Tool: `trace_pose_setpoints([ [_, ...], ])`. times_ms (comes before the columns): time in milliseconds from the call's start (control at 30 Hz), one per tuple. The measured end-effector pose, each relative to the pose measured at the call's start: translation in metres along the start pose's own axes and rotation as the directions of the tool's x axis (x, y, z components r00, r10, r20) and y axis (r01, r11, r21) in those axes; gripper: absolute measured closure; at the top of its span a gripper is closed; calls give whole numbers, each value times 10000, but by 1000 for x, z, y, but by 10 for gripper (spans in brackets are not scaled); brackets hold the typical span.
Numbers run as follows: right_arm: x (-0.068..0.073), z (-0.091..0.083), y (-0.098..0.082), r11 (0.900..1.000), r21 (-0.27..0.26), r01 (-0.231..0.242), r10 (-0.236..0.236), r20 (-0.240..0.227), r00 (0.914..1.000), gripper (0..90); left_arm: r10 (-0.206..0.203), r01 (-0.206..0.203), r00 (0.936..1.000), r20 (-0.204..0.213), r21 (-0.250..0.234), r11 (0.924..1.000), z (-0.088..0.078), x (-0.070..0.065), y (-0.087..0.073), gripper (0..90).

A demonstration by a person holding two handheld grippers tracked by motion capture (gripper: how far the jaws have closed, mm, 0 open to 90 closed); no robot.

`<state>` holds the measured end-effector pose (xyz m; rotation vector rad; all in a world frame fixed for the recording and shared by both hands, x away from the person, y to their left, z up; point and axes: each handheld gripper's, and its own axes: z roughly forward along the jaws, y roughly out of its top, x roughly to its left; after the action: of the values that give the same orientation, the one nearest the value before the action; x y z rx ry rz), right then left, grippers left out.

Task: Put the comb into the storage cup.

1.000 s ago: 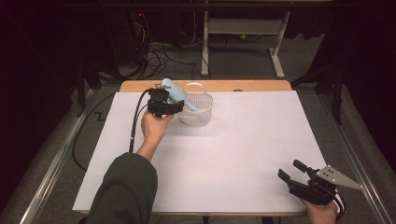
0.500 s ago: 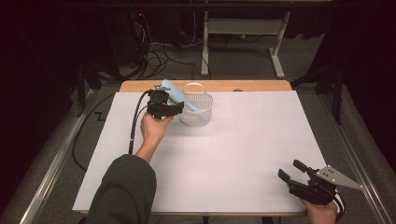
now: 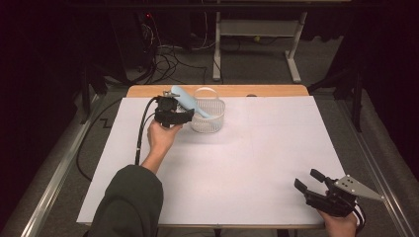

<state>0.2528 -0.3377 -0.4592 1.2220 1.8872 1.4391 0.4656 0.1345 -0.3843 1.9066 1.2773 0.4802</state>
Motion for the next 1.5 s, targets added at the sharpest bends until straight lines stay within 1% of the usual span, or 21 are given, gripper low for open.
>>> trace_pose_setpoints([
  [533, 0, -1, 0, 10000, -33, 11, -11, -10, 10000, 259, 111, -111, 9999, 4, 19, 9999, -2, -1, -3, 310],
  [867, 1, -1, 0, 10000, -53, 24, -24, -12, 10000, 260, 69, -69, 10000, 61, 63, 10000, -5, 0, -2, 331],
  [1300, 1, -1, 0, 10000, -34, 18, -18, -11, 10000, 260, 149, -149, 9999, 48, 134, 9998, -3, -1, -4, 293],
  [1433, 1, -1, 0, 10000, -47, 22, -22, -14, 10000, 260, 273, -273, 9996, -29, 38, 9996, -5, -2, -4, 294],
  [1500, 0, -1, 0, 10000, -41, 29, -29, -5, 10000, 260, 265, -265, 9996, 2, 0, 9996, -7, -2, -5, 295],
])
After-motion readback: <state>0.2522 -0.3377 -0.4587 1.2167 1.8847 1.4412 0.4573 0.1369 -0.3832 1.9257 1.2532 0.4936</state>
